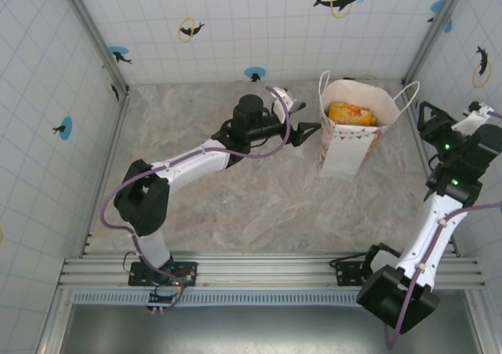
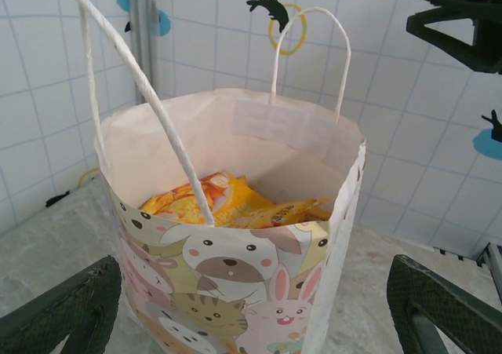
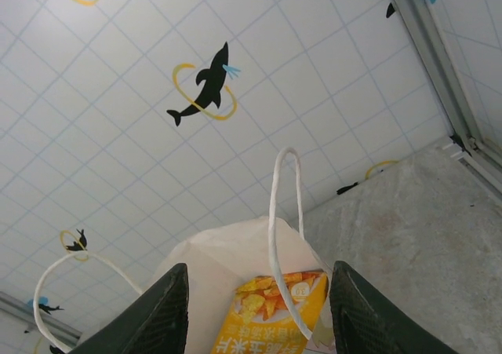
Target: Place the snacks into the paper bag
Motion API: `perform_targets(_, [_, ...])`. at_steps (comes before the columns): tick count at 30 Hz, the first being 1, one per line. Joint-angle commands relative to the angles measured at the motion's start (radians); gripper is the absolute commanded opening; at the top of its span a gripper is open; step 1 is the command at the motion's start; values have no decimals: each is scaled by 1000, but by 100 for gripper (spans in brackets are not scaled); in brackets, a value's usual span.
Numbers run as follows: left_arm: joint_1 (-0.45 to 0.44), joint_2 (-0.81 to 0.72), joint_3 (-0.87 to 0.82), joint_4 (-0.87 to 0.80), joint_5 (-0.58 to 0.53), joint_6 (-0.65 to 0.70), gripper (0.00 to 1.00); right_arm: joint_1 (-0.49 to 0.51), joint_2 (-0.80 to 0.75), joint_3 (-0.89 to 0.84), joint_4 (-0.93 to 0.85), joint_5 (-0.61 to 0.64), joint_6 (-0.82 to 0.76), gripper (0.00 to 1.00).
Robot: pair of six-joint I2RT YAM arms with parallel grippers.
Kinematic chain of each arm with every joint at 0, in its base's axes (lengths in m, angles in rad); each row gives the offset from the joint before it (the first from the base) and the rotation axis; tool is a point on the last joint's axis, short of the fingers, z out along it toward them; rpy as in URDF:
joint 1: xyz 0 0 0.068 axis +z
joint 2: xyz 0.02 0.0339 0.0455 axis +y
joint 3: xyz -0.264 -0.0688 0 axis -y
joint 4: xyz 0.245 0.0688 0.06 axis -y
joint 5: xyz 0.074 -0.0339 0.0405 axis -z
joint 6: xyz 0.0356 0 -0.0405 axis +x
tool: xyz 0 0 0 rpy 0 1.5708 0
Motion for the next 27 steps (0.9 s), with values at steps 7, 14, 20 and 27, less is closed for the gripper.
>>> perform_targets(7, [-18,59,79,193,-53,-49,89,-5,-17,-24,115,-48,46,50])
perform_targets(14, [-18,149,172,272,-91,-130,83,-6,11,-37,191,-106,99,51])
perform_targets(20, [-20,235,274,305,-89,-207,61,-4,42,-32,219,-134,121,52])
perform_targets(27, [-20,225,251,342,-121,-274,0,-3,102,-20,222,-120,158,54])
